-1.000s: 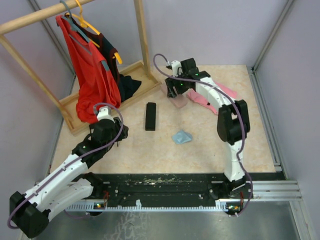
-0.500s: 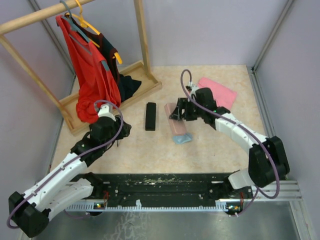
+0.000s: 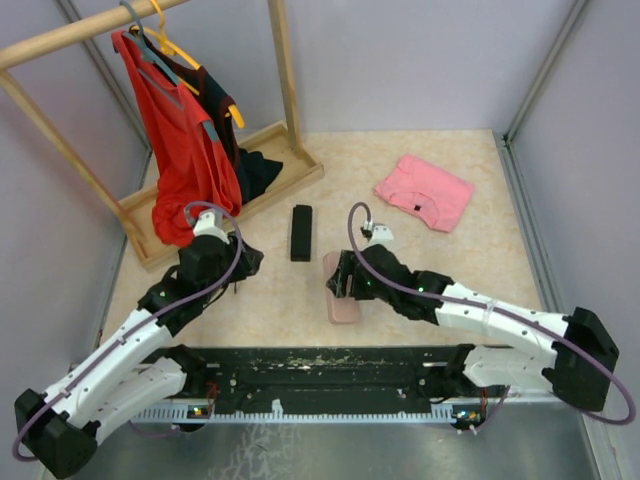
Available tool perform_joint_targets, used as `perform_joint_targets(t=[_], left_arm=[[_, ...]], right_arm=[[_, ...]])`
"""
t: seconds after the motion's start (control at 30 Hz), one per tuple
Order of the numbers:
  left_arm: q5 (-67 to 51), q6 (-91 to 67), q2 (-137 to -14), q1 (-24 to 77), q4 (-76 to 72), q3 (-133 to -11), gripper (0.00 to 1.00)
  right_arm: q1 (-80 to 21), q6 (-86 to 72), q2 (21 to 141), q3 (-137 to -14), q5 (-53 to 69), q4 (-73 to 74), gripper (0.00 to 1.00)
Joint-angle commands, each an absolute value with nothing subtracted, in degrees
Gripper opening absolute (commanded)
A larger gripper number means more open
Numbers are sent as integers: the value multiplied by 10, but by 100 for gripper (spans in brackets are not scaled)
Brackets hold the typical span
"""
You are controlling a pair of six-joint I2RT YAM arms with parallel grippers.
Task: Organize the sunglasses
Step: Place the sunglasses case at the center of the board.
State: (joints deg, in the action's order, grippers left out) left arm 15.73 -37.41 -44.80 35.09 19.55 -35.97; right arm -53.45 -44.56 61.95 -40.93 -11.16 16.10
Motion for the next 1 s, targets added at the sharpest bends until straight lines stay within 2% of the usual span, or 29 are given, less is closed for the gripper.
perform_joint_targets(t=[0.0,0.13,0.33,0.6,0.87,0.97], left_arm=[[153,-399,-435,349,210,-360,50],[158,-397,-426,349,216,-354,50],[168,-383,-419,349,223,-359,50],[174,-377,-418,349,228,-356,50],[181,-374,-415,349,232,-350,53],[184,-372,-413,349,235,-351,55]], right_arm=[[-610,-528,663,-459,-308,222,29],[-652,-552,748,-506,-367,249,29],[-658,-534,862,-565,-371,232,32],[-658,-514,958,-609,-351,234,49],[-658,-492,986,-623,-327,224,79],[-657,-469,961,-622,-324,209,86]])
